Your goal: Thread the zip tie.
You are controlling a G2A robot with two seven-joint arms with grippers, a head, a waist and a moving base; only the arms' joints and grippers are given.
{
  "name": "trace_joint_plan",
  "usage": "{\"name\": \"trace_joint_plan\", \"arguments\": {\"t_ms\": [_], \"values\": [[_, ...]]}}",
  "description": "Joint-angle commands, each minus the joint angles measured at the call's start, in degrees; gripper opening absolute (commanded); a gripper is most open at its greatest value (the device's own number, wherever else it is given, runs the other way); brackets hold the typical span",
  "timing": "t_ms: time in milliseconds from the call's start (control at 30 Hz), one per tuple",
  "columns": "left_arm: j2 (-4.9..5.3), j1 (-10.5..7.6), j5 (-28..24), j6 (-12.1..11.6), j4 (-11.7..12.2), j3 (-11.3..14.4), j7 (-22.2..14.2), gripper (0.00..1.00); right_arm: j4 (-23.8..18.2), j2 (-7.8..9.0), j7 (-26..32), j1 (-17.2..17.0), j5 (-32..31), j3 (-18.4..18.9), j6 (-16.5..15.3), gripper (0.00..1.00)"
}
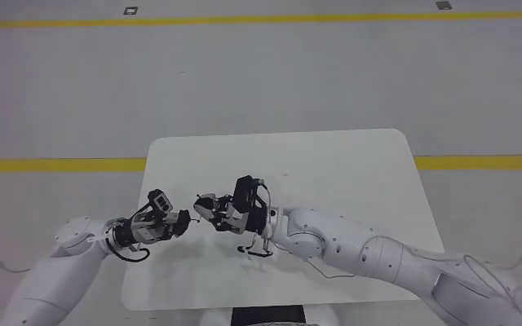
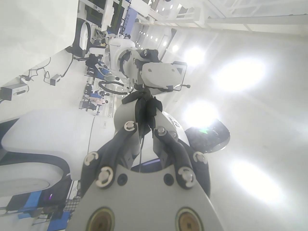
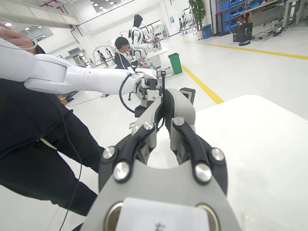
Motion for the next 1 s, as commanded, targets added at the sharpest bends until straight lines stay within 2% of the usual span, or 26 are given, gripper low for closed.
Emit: {"name": "trace_joint_plan", "arguments": {"t_ms": [0,367,967], "values": [[-0.04,-0.01,0.0,0.0,-0.1,0.0,0.0,0.0,-0.2,-0.13,0.2,-0.2,0.1,0.0,0.0,0.0],[-0.34,0.42,-0.4,-0.5,-0.2,-0.6,0.9,0.0,-1.6,-0.26,1.4,-0.6,0.0,0.0,0.0,0.0],[-0.78,1.0,-0.4,-0.2,-0.5,-1.2,0.3,0.0,-0.5,-1.26,0.8,-1.2,-0.2,0.0,0.0,0.0]]}}
